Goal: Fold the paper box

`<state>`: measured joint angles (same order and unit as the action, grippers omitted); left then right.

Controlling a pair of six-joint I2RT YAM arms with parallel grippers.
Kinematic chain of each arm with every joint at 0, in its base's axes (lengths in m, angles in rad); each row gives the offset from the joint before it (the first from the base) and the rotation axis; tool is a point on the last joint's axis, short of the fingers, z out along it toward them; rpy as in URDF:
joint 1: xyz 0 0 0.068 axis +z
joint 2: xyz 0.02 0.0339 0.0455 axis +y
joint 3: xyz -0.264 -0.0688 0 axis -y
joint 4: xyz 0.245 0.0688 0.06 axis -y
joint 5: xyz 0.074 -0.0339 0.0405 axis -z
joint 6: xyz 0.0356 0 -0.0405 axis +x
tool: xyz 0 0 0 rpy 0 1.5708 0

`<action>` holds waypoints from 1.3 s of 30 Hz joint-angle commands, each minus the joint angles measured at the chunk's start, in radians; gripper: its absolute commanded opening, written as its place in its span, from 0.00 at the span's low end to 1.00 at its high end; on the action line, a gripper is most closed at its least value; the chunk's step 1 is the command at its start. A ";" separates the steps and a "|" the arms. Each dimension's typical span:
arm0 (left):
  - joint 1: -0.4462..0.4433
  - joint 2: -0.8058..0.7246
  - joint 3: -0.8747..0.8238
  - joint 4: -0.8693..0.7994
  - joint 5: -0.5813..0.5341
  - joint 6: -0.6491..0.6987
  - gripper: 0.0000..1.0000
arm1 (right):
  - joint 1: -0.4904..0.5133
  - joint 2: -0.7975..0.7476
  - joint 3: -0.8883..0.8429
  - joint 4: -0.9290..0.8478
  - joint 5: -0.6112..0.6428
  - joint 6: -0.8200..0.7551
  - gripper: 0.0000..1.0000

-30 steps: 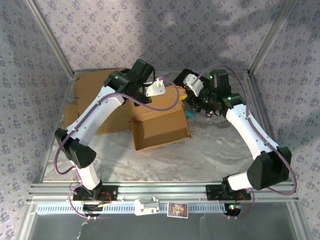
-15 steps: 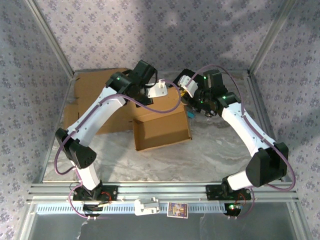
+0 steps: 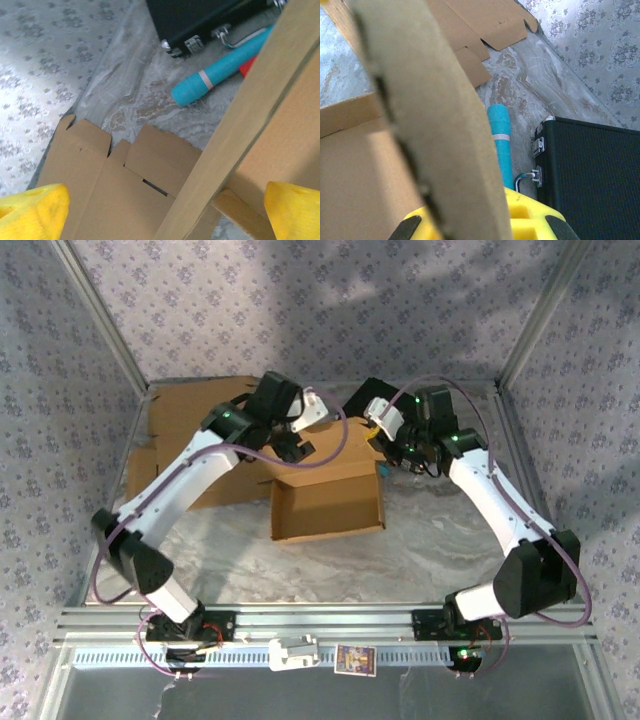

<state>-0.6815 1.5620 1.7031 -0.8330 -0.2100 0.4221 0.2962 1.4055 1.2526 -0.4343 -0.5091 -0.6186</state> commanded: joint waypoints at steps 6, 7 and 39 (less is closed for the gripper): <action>0.239 -0.317 -0.300 0.185 0.148 -0.416 0.89 | -0.041 -0.051 -0.051 0.000 -0.068 0.019 0.00; 0.255 -0.346 -0.352 0.192 0.162 -0.429 0.87 | -0.043 -0.053 -0.051 0.002 -0.072 0.023 0.00; 0.594 -0.297 -0.776 0.529 0.695 -0.334 0.70 | -0.092 -0.070 -0.220 0.056 -0.080 0.034 0.00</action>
<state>-0.0761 1.2480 0.9043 -0.2867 0.4606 -0.0223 0.2089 1.3315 1.0447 -0.3546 -0.6079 -0.5652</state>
